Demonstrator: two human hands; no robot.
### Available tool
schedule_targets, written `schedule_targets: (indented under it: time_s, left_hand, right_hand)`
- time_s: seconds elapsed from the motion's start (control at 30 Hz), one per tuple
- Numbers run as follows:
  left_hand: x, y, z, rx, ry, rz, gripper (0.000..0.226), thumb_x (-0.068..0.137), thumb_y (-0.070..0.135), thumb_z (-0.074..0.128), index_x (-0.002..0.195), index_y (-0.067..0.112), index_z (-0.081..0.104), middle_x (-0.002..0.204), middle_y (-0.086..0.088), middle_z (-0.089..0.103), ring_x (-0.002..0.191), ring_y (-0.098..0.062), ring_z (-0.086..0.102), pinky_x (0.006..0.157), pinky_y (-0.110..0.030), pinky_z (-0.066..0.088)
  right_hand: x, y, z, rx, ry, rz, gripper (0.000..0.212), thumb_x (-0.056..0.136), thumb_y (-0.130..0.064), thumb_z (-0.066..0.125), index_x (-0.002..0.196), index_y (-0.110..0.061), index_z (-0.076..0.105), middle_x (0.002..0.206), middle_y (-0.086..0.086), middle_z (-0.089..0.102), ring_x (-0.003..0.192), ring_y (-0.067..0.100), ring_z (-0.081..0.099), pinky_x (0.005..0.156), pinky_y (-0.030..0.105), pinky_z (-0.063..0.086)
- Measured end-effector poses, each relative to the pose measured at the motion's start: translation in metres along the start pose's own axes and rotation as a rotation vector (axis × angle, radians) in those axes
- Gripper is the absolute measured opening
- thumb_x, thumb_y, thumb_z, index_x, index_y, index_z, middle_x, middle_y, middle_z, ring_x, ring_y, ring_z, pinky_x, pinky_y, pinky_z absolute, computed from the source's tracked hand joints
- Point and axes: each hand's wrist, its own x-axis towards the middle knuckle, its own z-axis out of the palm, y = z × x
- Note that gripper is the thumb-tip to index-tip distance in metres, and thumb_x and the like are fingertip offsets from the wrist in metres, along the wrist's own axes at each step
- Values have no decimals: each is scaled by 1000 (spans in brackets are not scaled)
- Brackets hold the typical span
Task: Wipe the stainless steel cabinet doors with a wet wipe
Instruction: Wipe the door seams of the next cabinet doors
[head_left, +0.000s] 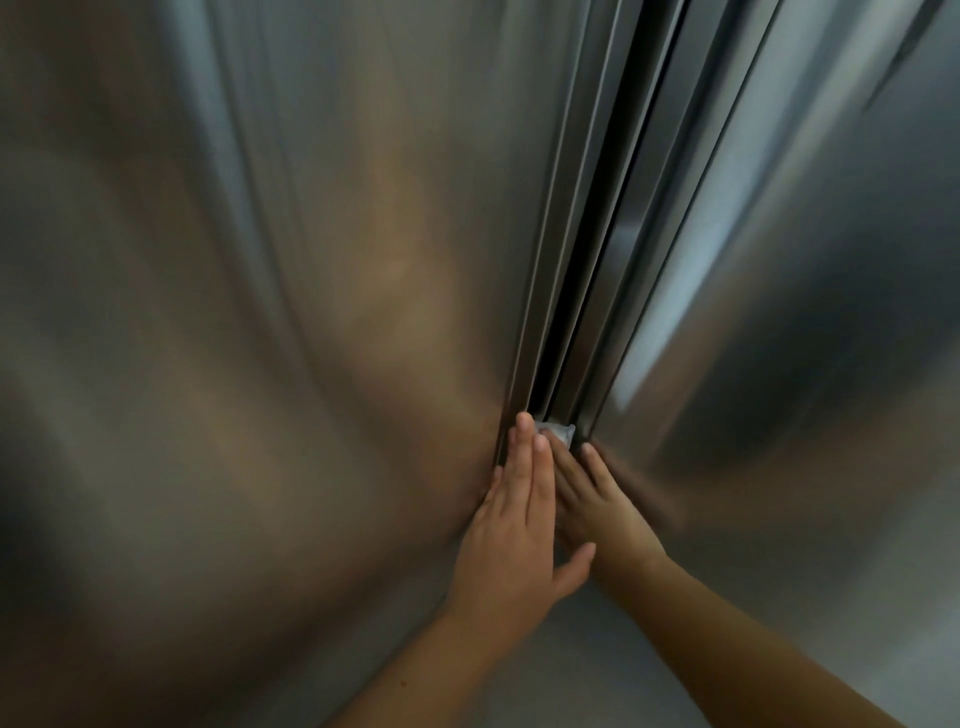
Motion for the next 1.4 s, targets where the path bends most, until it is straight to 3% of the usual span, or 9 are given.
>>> schedule_targets:
  time_s: [0.23, 0.43, 0.63, 0.8, 0.87, 0.97, 1.1, 1.23, 1.4]
  left_hand:
    - [1, -2, 2, -6, 0, -18, 86, 74, 51, 43, 134, -9, 25, 141, -25, 27, 128, -34, 34, 98, -33, 35]
    - [-2, -3, 3, -30, 28, 8, 94, 67, 45, 63, 133, -10, 25, 141, -26, 24, 126, -39, 34, 95, -42, 37]
    - [-3, -2, 4, -33, 18, -3, 83, 76, 47, 45, 132, -11, 26, 140, -28, 26, 126, -40, 33, 97, -42, 37]
    - [-4, 0, 8, -72, 29, -11, 85, 79, 47, 49, 136, -9, 20, 142, -27, 24, 137, -30, 21, 101, -42, 31]
    - [-3, 1, 7, -89, 22, -24, 89, 76, 46, 55, 137, -7, 18, 144, -26, 21, 139, -23, 11, 105, -40, 27]
    - [-3, 5, 5, -71, 4, -45, 91, 76, 47, 56, 137, -7, 17, 143, -28, 23, 139, -25, 8, 101, -51, 29]
    - [-1, 12, 1, 1, -8, -27, 82, 80, 50, 41, 134, -10, 24, 140, -30, 32, 133, -39, 28, 97, -55, 37]
    - [5, 18, -4, -3, -3, -6, 79, 81, 48, 40, 135, -8, 24, 141, -29, 32, 131, -39, 32, 103, -50, 33]
    - [15, 35, -7, -33, 8, 11, 78, 82, 47, 39, 134, -9, 24, 141, -30, 32, 128, -43, 35, 102, -53, 33]
  right_hand:
    - [-3, -6, 8, -35, -56, -41, 77, 98, -34, 30, 136, -1, -28, 132, 30, -41, 121, 42, -37, 91, 57, -21]
    - [-6, 3, 3, -34, -92, -82, 80, 99, -40, 27, 127, 2, -35, 126, 29, -47, 119, 40, -41, 91, 56, -24]
    - [-16, 19, -7, -12, -130, -66, 73, 99, -42, 20, 132, -3, -32, 124, 20, -53, 116, 34, -47, 88, 55, -30]
    - [-20, 33, -21, -67, -83, 25, 69, 99, -39, 19, 138, -8, -30, 135, 10, -47, 120, 29, -46, 93, 54, -31]
    - [-25, 41, -27, -120, -42, 60, 67, 98, -40, 20, 142, -12, -22, 142, 6, -38, 126, 27, -38, 97, 57, -28]
    - [-32, 55, -42, -161, 60, 185, 67, 90, -47, 36, 146, -25, 6, 152, -2, -5, 138, 18, -6, 107, 47, -12]
    - [-31, 84, -66, -105, 205, 348, 70, 78, -42, 52, 140, -17, 34, 149, 0, 23, 137, 14, 29, 109, 47, 10]
    - [-39, 96, -80, -83, 229, 461, 70, 78, -40, 53, 140, -11, 39, 148, 4, 27, 135, 17, 34, 109, 50, 16]
    - [-59, 88, -86, 47, 309, 500, 76, 69, -34, 72, 131, 1, 48, 142, 18, 39, 130, 30, 41, 103, 52, 26]
